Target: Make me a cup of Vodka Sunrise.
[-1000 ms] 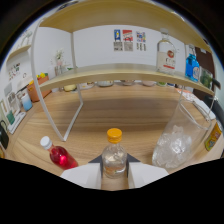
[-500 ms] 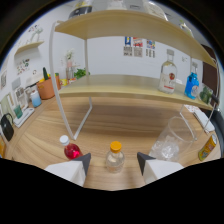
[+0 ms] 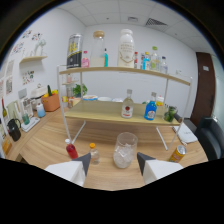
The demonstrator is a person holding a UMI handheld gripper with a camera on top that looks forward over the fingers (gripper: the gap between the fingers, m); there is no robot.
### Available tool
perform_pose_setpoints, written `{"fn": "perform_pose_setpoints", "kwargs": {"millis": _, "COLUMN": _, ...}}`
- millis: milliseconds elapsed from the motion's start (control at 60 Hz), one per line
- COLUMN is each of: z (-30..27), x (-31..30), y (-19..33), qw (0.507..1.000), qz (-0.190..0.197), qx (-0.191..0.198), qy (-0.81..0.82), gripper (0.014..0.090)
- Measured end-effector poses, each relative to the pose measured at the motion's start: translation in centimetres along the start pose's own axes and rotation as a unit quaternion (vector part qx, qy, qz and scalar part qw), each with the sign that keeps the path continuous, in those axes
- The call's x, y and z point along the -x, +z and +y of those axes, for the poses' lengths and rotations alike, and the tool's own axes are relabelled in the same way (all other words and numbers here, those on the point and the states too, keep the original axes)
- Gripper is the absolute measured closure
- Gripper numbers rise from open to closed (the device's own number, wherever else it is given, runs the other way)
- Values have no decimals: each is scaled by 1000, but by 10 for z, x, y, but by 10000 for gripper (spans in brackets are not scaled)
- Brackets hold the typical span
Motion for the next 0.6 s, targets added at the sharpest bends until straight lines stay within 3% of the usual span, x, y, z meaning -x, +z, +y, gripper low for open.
{"fn": "perform_pose_setpoints", "kwargs": {"millis": 150, "z": -30, "x": -40, "y": -20, "qw": 1000, "qz": 20, "qx": -15, "qy": 8, "gripper": 182}}
{"fn": "perform_pose_setpoints", "kwargs": {"millis": 300, "z": -96, "x": -79, "y": -24, "qw": 997, "qz": 37, "qx": -55, "qy": 36, "gripper": 182}}
{"fn": "perform_pose_setpoints", "kwargs": {"millis": 600, "z": -231, "x": -127, "y": 20, "qw": 989, "qz": 40, "qx": -137, "qy": 41, "gripper": 189}}
